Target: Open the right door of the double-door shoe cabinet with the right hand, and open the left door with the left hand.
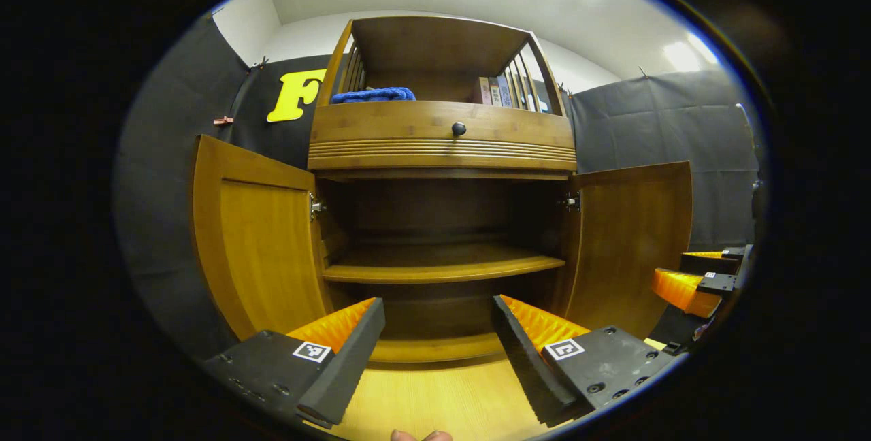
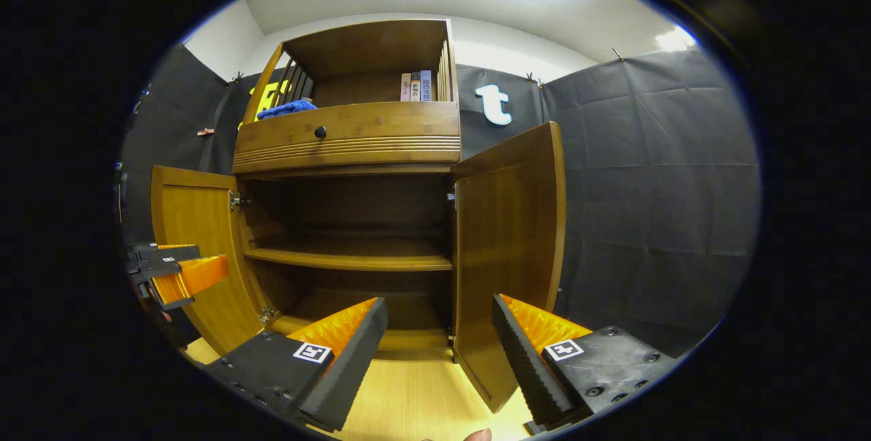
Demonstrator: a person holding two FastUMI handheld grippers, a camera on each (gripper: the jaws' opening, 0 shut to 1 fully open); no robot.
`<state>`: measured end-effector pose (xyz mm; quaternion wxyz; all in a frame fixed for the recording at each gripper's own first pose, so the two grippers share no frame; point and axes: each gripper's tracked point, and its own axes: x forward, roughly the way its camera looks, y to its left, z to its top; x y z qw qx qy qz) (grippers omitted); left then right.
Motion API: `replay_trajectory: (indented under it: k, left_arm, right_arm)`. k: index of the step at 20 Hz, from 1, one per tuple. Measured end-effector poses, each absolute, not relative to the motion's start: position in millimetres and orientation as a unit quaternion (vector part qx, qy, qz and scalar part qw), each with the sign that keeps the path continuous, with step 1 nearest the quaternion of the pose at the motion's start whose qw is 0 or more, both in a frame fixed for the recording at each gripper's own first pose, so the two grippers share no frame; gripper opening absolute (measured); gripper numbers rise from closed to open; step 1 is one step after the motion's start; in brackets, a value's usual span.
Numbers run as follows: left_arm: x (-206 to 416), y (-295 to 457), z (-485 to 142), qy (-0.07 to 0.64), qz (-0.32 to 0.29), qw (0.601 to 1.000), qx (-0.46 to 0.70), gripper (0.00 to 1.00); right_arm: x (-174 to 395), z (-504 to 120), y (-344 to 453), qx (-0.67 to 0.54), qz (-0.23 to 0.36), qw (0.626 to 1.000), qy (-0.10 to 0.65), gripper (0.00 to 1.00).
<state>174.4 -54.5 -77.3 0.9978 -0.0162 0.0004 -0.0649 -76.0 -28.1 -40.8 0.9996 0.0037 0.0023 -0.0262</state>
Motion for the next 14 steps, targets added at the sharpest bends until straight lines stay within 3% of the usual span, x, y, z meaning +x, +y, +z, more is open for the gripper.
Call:
replay_trajectory:
  k: [5,6,9,14]
  left_arm:
    - [175.5,-55.8,-74.8,-0.004,-0.062,0.998,-0.02,1.0]
    - [176.4,-55.2,-73.8,-0.005,-0.06,0.998,-0.019,1.0]
    - [176.0,-55.0,-74.2,-0.006,-0.061,0.998,-0.017,1.0]
    - [176.2,-55.8,-73.5,-0.008,-0.066,0.998,-0.016,1.0]
  right_arm:
    - [-76.2,-40.4,-28.0,0.004,-0.029,1.0,0.0,0.96]
    - [-76.6,-39.8,-27.8,0.005,-0.029,1.0,0.0,1.0]
    - [-77.1,-39.8,-28.0,0.004,-0.028,1.0,-0.001,0.96]
    - [-76.3,-39.9,-28.5,0.003,-0.03,1.0,-0.003,0.98]
